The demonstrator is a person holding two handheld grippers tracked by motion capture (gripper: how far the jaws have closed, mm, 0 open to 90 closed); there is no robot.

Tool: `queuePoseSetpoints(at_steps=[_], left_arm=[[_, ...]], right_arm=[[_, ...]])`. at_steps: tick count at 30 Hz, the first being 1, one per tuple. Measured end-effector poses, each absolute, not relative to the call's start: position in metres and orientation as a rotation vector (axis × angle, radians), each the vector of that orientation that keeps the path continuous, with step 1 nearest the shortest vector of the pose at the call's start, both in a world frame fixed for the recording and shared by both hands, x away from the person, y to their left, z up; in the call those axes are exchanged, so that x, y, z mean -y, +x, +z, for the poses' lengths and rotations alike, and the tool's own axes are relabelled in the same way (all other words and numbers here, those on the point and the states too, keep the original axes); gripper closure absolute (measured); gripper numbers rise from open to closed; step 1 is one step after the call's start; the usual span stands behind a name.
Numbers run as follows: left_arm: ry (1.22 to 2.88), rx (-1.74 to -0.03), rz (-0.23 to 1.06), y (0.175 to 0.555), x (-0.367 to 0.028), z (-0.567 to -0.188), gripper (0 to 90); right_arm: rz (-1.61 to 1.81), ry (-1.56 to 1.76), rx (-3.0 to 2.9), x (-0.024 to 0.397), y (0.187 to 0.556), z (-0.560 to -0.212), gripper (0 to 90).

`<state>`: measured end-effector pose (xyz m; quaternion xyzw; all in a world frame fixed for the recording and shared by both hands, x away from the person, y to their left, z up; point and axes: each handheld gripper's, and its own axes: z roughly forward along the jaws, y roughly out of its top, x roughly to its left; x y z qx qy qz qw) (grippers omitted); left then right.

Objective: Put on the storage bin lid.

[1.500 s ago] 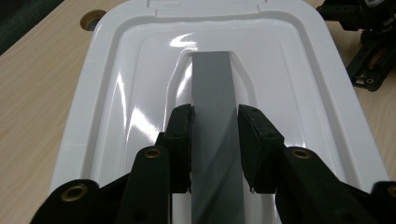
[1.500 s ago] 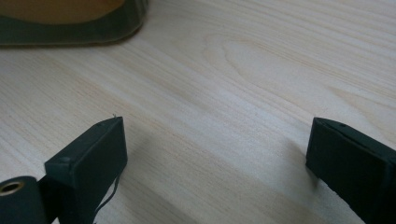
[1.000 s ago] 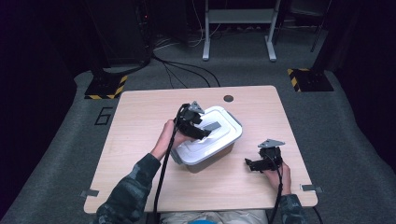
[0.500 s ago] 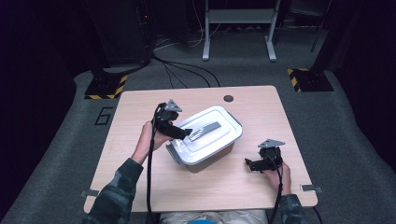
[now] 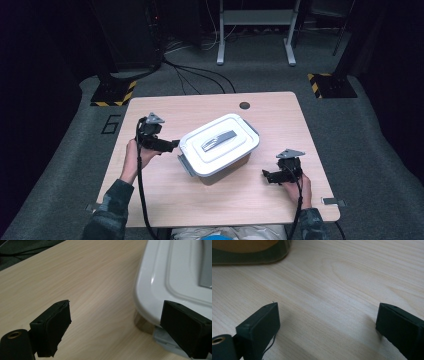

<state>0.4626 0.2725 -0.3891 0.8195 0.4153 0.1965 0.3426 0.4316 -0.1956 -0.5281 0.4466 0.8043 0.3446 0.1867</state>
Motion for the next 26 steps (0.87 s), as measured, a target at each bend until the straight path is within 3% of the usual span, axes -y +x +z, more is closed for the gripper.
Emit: queuePoseSetpoints(at_steps=[7, 19, 26], left_arm=[[2.071, -1.243, 0.47, 0.458, -0.312, -0.431, 3.3], [2.033, -1.402, 0.395, 0.447, -0.337, -0.508, 0.0], [2.003, -1.395, 0.497, 0.437, -0.337, -0.525, 0.0]], right_arm=[[0.97, 1.257, -2.265, 0.196, 0.432, -0.528, 4.5], [0.969, 1.256, -2.265, 0.196, 0.432, -0.528, 4.5], [0.968, 1.255, -2.265, 0.196, 0.432, -0.528, 4.5]])
